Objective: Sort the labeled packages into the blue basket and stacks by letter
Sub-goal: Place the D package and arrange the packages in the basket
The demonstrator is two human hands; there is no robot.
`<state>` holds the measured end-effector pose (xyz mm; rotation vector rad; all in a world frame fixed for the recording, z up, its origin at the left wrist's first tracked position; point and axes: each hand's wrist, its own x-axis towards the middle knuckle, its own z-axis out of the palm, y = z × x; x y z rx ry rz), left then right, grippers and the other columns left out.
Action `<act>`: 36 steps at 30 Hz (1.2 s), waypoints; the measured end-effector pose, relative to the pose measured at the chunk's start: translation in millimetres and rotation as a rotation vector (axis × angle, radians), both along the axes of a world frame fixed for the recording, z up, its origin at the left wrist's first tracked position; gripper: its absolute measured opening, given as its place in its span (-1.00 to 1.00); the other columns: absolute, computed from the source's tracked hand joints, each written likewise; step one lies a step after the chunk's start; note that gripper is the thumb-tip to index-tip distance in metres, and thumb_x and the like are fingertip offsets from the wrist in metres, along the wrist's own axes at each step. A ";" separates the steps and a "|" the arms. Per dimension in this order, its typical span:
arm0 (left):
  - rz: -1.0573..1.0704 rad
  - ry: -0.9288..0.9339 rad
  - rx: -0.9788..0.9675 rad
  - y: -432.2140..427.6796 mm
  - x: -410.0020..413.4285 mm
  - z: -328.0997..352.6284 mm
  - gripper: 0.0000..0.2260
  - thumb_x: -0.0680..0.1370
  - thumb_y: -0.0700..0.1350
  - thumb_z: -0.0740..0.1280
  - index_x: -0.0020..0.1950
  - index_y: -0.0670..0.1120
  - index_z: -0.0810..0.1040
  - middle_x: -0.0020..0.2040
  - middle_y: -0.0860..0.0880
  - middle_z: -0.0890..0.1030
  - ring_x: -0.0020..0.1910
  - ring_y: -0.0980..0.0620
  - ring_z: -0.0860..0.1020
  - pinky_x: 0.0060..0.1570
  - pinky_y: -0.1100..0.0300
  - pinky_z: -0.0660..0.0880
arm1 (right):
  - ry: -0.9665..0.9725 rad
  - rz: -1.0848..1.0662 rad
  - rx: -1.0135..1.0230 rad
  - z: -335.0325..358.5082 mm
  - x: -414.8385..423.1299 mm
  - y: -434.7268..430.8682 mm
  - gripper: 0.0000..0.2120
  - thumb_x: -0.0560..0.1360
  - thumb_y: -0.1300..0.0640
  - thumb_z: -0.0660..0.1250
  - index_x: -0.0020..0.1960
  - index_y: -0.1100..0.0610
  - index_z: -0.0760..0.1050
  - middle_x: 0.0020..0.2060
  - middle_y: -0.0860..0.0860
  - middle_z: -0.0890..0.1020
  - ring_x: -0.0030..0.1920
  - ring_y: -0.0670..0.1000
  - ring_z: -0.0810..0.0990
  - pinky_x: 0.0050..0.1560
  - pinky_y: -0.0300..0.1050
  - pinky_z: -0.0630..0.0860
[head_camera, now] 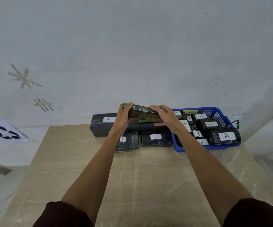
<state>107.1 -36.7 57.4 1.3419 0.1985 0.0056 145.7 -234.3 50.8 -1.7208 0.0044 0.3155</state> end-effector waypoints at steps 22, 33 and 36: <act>-0.070 0.184 0.111 -1.1 12.3 -17.6 -0.69 0.73 -0.04 0.15 0.40 -0.19 0.41 0.34 -0.18 0.51 0.32 -0.06 0.52 0.42 0.00 0.43 | -0.240 -0.048 0.200 21.2 -20.2 0.0 -0.68 0.32 -0.12 0.60 -0.03 0.04 0.72 0.15 0.13 0.61 0.12 0.18 0.63 0.06 0.09 0.63; -0.088 0.256 -0.033 -21.9 7.6 -19.8 -0.70 0.74 0.07 0.04 0.08 -0.04 0.51 0.16 -0.11 0.56 0.33 -0.09 0.49 0.43 -0.01 0.39 | -0.196 0.124 0.400 36.7 -25.8 13.4 -0.75 0.60 0.36 0.19 0.04 0.30 0.66 0.05 0.23 0.68 0.03 0.08 0.65 -0.09 -0.01 0.64; -0.099 0.255 -0.055 -23.0 5.6 -21.0 -0.70 0.74 0.07 0.04 0.10 -0.03 0.51 0.18 -0.11 0.56 0.34 -0.09 0.48 0.41 0.02 0.40 | -0.214 0.139 0.385 34.0 -24.5 10.0 -0.76 0.60 0.37 0.20 0.08 0.34 0.64 0.07 0.27 0.67 0.05 0.09 0.65 -0.12 -0.06 0.64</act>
